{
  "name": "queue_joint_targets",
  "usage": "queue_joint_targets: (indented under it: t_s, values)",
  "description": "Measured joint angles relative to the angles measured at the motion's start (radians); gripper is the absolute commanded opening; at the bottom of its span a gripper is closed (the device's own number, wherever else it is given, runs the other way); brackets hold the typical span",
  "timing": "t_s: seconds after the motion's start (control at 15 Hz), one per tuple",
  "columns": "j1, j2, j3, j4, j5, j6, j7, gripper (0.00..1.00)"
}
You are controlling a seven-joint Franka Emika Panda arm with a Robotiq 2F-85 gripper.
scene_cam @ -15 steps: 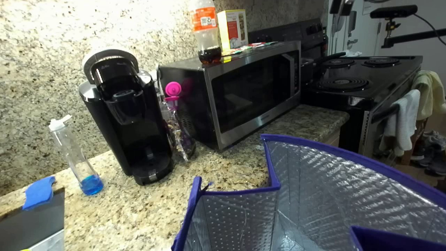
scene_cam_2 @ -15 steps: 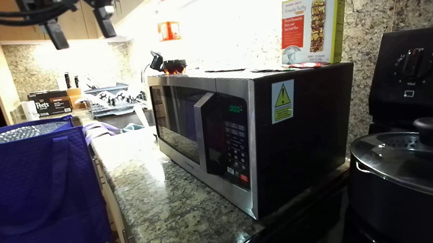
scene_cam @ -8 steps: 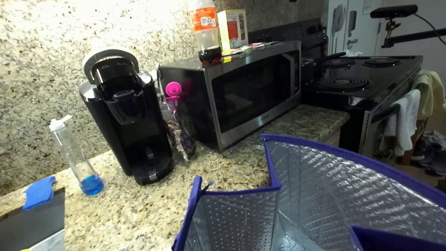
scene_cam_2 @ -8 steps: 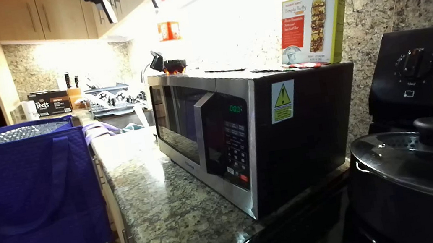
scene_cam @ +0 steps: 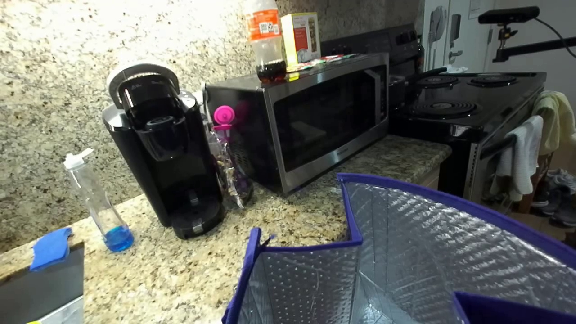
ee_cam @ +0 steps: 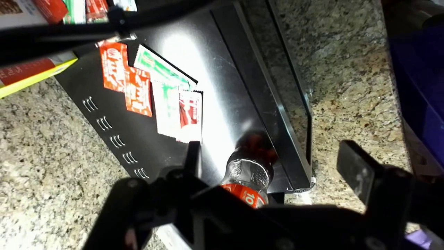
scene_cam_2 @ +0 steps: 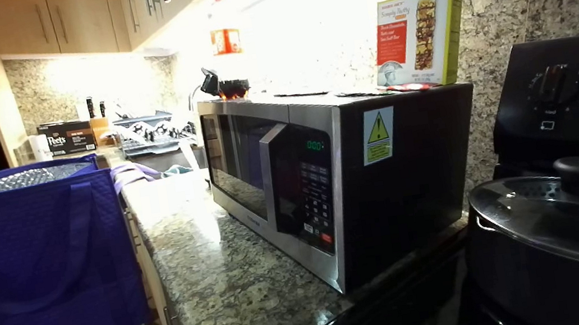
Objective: Put the coca-cola bottle in the bag
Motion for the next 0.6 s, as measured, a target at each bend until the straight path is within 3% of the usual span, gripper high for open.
queue_joint_targets:
  t_s: [0.33, 0.6]
  values:
    - [-0.015, 0.002, 0.014, -0.002, 0.0, 0.019, -0.004, 1.0]
    - [-0.019, 0.034, 0.02, -0.002, 0.043, 0.177, -0.065, 1.0]
